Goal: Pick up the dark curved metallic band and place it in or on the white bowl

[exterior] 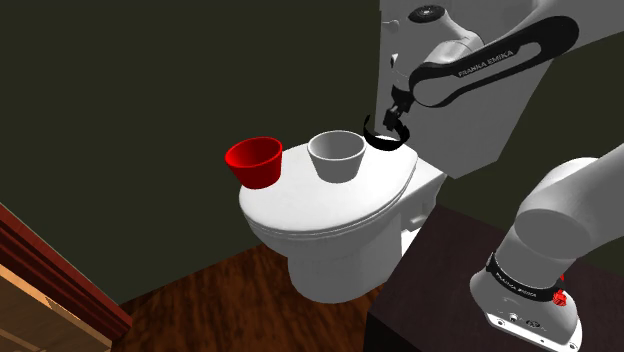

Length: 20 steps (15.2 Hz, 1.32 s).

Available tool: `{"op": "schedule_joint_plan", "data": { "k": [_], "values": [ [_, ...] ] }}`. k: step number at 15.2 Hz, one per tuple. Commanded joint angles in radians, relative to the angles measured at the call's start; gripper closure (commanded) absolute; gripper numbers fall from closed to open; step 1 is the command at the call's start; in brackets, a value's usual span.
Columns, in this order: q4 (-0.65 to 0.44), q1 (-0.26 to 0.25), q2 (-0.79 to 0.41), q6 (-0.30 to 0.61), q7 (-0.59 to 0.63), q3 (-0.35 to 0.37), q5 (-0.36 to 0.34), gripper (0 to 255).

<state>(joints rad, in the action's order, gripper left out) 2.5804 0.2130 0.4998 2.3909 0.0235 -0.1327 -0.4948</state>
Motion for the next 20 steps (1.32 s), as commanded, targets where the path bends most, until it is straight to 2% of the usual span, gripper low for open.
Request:
{"op": "schedule_joint_plan", "data": {
  "k": [1, 2, 10, 11, 20],
  "values": [
    [0.008, 0.007, -0.021, 0.032, 0.005, -0.006, -0.012, 0],
    [0.012, 0.013, -0.040, 0.056, 0.010, -0.010, -0.020, 0],
    [0.012, 0.013, -0.040, 0.056, 0.010, -0.010, -0.020, 0],
    [0.012, 0.013, -0.040, 0.056, 0.010, -0.010, -0.020, 255],
    [0.012, 0.013, -0.040, 0.056, 0.010, -0.010, -0.020, 255]
  ]
}}
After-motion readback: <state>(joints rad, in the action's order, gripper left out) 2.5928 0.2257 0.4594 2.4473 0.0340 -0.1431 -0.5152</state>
